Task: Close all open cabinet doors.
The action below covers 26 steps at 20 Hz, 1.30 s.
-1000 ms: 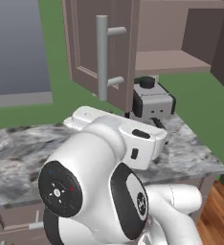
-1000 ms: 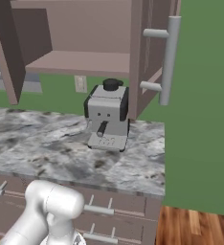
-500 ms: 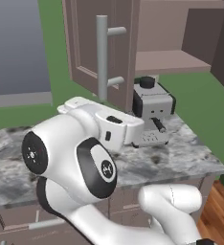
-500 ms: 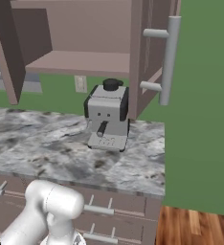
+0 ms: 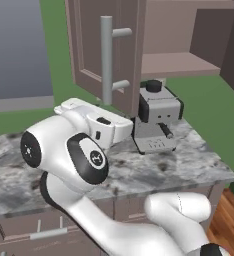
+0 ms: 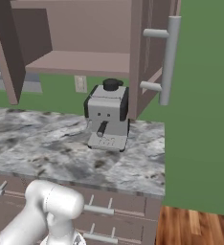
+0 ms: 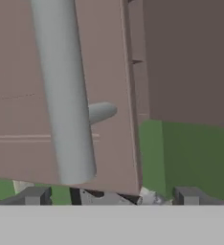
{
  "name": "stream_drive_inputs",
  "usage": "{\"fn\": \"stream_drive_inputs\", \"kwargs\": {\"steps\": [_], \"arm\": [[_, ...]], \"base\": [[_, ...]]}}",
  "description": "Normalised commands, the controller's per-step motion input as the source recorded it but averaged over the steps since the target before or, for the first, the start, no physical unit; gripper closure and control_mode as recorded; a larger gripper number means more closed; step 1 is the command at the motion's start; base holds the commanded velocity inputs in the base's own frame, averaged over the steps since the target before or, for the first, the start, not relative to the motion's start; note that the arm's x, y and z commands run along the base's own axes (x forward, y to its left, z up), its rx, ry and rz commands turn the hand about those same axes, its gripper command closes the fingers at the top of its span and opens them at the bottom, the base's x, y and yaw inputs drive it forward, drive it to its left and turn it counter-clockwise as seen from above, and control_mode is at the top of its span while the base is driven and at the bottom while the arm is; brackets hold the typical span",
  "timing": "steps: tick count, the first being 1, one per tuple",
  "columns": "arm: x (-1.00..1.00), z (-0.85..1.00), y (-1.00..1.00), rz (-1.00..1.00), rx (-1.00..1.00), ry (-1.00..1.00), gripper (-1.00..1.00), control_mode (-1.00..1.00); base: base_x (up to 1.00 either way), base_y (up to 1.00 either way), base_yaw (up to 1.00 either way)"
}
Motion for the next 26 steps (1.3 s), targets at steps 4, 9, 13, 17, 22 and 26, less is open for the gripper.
{"fn": "stream_drive_inputs", "kwargs": {"steps": [4, 9, 13, 17, 22, 26], "arm": [[0.44, 0.0, 0.04, -0.03, 0.0, 0.0, -1.0, -1.0], [0.36, 0.0, 0.03, -0.08, 0.0, 0.0, -1.0, -1.0], [0.33, 0.0, 0.0, -0.12, 0.0, 0.0, -1.0, -1.0], [0.3, 0.0, 0.0, -0.13, 0.0, 0.0, -1.0, -1.0], [0.24, 0.0, -0.1, -0.1, 0.0, -0.01, -1.0, -1.0], [0.26, 0.0, -0.34, -0.02, 0.0, -0.05, -1.0, -1.0]], "base": [[0.0, 0.0, 0.0], [0.0, 0.0, 0.0], [0.0, 0.0, 0.0], [0.0, 0.0, 0.0], [0.0, 0.0, 0.0], [0.0, 0.0, 0.0]]}}
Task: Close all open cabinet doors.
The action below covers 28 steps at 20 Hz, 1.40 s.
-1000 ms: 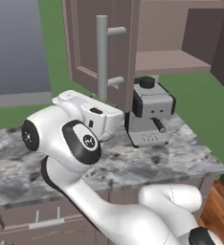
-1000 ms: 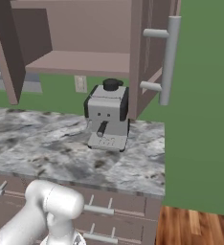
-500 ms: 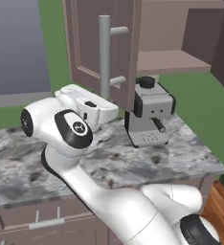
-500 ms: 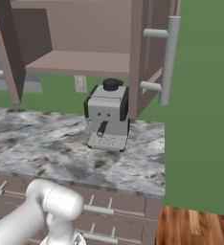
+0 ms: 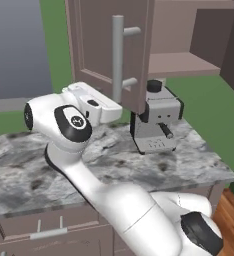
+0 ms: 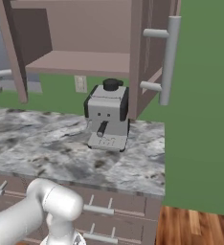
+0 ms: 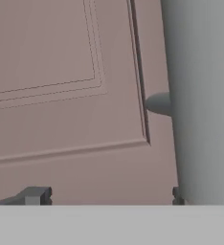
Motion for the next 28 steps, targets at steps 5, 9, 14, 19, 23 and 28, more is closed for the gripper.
{"fn": "stream_drive_inputs", "kwargs": {"steps": [5, 9, 14, 19, 23, 28], "arm": [[0.22, -0.07, -0.48, 0.0, 0.0, -0.11, -1.0, -1.0], [0.27, -0.08, -0.51, 0.02, 0.0, -0.11, -1.0, -1.0], [0.38, -0.05, -0.42, 0.04, 0.0, -0.05, -1.0, -1.0], [0.5, 0.0, -0.26, 0.03, 0.0, 0.0, -1.0, -1.0], [0.53, -0.01, -0.21, 0.05, 0.0, 0.0, -1.0, -1.0], [0.46, -0.03, -0.31, 0.09, 0.01, 0.0, -1.0, -1.0]], "base": [[0.0, 0.0, 0.0], [0.0, 0.0, 0.0], [0.0, 0.0, 0.0], [0.0, 0.0, 0.0], [0.0, 0.0, 0.0], [0.0, 0.0, 0.0]]}}
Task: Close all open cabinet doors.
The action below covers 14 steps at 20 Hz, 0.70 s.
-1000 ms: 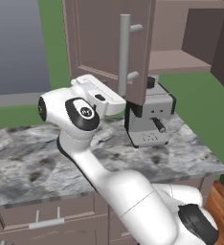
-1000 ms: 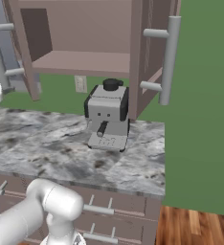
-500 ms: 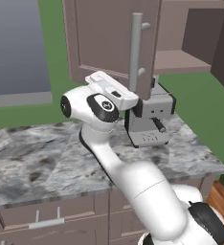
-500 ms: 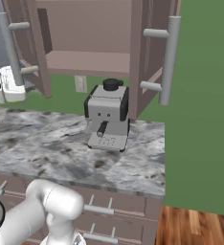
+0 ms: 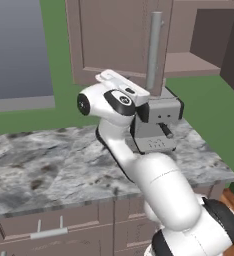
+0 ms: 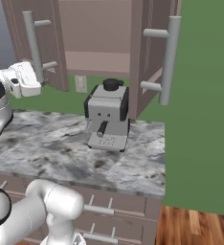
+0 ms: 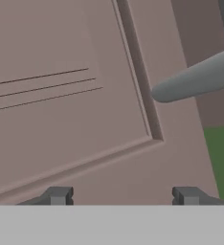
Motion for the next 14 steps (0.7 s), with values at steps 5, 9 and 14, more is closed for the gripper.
{"fn": "stream_drive_inputs", "kwargs": {"steps": [5, 9, 14], "arm": [[0.41, 0.0, -0.44, 0.17, 0.03, 0.0, -1.0, -1.0], [0.39, -0.01, -0.46, 0.21, 0.02, 0.0, -1.0, -1.0], [0.38, 0.0, -0.4, 0.2, 0.01, 0.0, -1.0, -1.0]], "base": [[0.0, 0.0, 0.0], [0.0, 0.0, 0.0], [0.0, 0.0, 0.0]]}}
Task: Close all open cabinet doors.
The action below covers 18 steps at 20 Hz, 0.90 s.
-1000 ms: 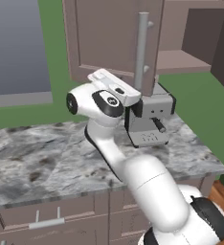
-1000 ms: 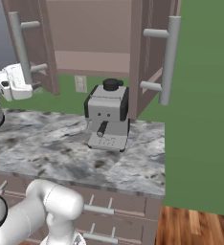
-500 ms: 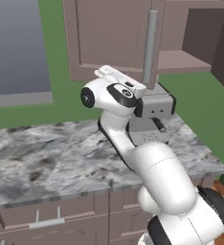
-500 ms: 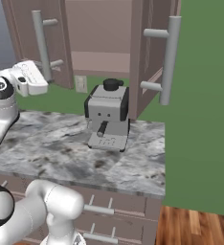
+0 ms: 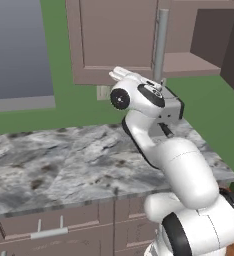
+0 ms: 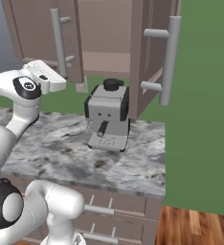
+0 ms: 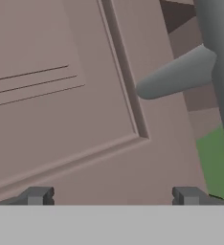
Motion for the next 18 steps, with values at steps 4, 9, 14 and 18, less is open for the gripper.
{"fn": "stream_drive_inputs", "kwargs": {"steps": [4, 9, 14, 18], "arm": [[0.38, 0.0, -0.28, 0.18, 0.0, 0.0, -1.0, -1.0], [0.26, 0.0, -0.11, 0.09, 0.0, 0.0, -1.0, -1.0], [0.25, 0.0, 0.0, 0.0, 0.0, 0.0, -1.0, -1.0], [0.28, 0.0, 0.0, 0.01, 0.0, 0.0, -1.0, -1.0]], "base": [[0.0, 0.0, 0.0], [0.0, 0.0, 0.0], [0.0, 0.0, 0.0], [0.0, 0.0, 0.0]]}}
